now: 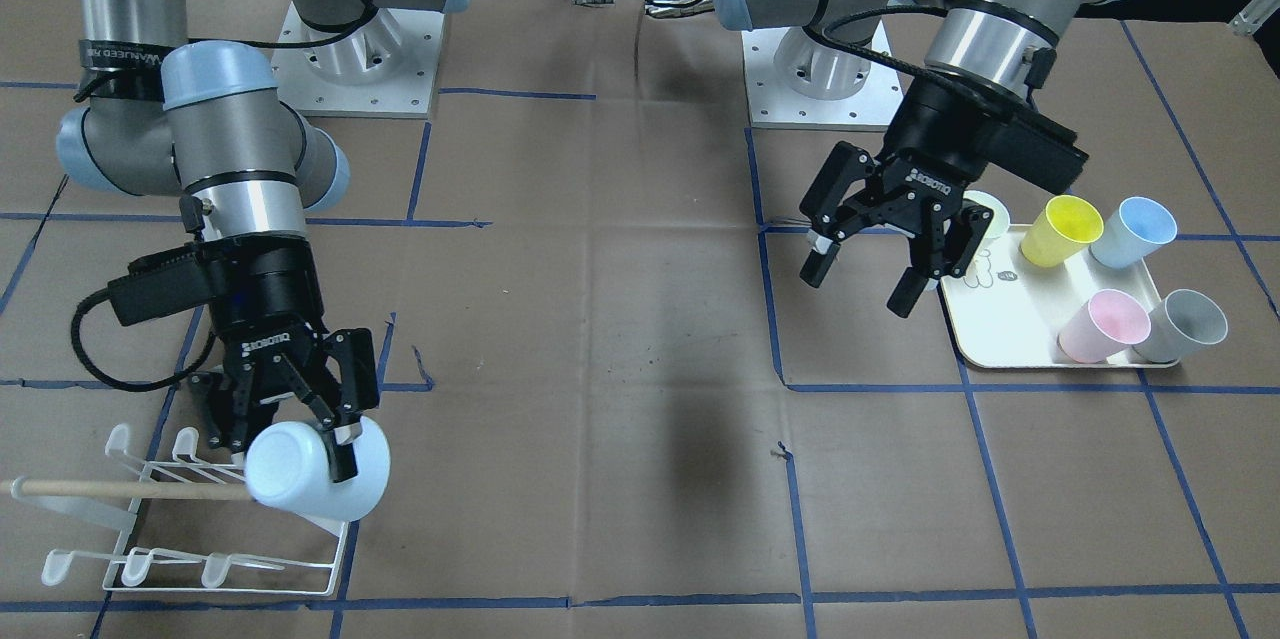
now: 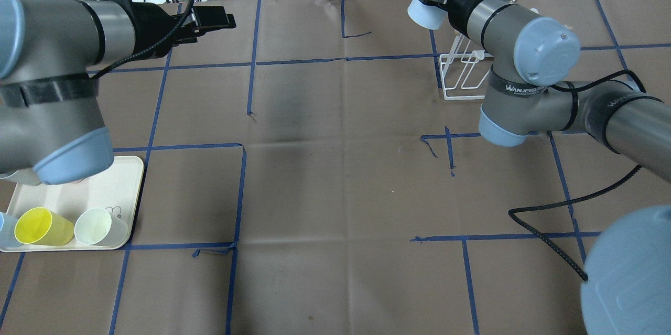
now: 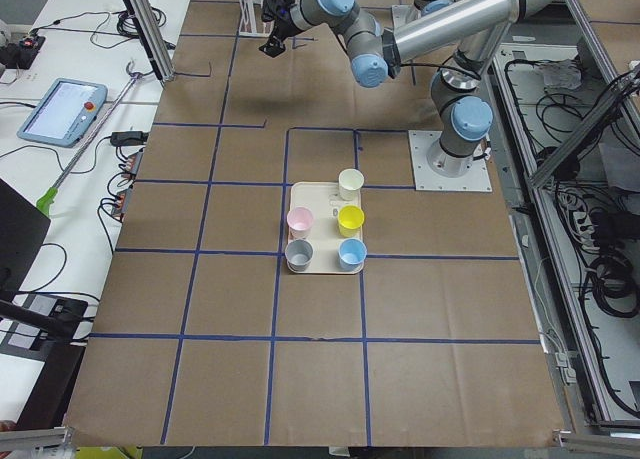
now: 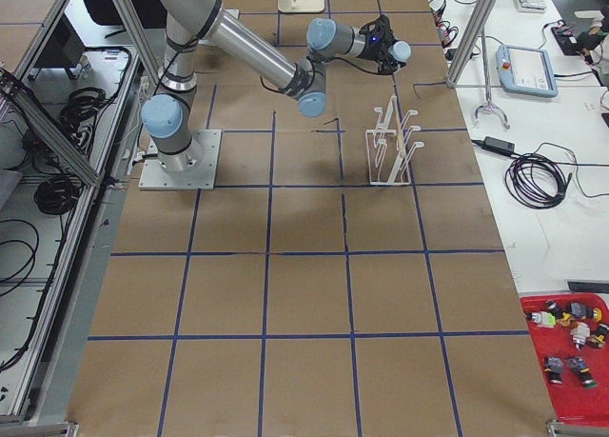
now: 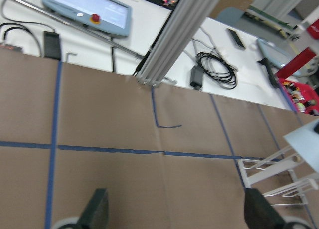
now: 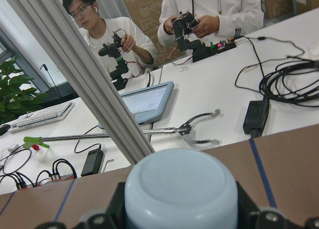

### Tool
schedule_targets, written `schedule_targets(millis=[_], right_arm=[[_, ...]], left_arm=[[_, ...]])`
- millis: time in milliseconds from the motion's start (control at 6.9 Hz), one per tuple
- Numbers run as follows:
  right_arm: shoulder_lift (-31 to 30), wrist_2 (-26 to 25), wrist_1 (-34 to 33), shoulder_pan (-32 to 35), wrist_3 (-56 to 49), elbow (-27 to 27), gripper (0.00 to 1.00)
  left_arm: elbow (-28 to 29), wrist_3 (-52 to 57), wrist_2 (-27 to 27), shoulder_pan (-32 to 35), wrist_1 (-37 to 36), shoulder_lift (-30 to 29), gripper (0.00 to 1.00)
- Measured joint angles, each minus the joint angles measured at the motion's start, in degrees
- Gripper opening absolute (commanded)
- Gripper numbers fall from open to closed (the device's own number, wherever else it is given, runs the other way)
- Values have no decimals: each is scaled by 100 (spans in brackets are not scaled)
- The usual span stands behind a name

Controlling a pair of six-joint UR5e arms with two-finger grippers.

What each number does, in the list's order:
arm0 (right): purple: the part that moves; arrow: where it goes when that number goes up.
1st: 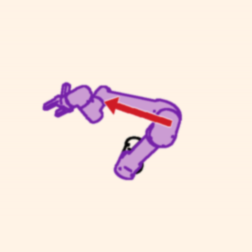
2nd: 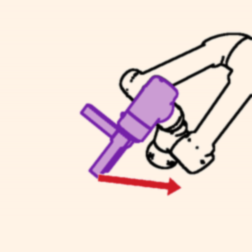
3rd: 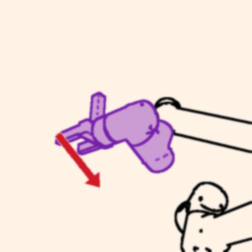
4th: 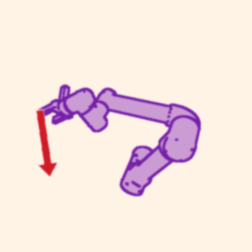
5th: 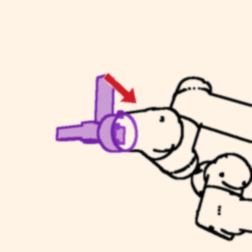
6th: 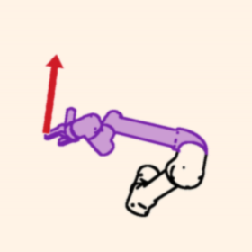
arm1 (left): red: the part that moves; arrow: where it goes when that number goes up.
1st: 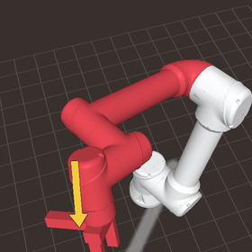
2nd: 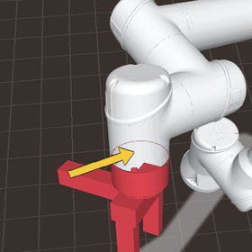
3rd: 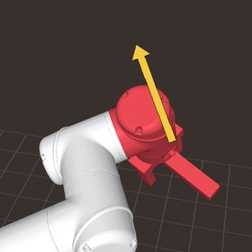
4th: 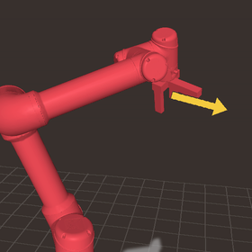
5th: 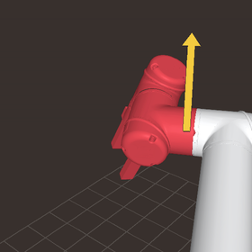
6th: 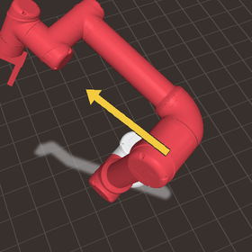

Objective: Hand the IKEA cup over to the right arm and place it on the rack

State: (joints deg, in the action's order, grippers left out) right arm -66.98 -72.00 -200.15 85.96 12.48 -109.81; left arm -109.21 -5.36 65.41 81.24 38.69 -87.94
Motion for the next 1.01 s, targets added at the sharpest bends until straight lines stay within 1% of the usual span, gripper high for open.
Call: schedule_targets(millis=[290,435,580,724,869,1014], right_arm=[[415,-18,-858,-299,-1147,195,30],[591,-112,-1178,-352,-1418,290,30],[723,-285,-1335,-371,-1518,327,30],[816,-395,-1379,-394,-1550,337,30],[924,-439,-1381,-465,-1560,383,31],[1067,-448,-1381,-548,-1563,493,32]], left_arm=[[1171,-11,1028,42,2639,-81,96],[1549,-23,1436,71,3731,-101,97],[1785,-30,1787,118,4440,-110,97],[1946,-33,2060,187,4883,-132,97],[2061,-35,2272,260,5153,-196,98],[2080,-5,2433,361,5243,-262,98]])
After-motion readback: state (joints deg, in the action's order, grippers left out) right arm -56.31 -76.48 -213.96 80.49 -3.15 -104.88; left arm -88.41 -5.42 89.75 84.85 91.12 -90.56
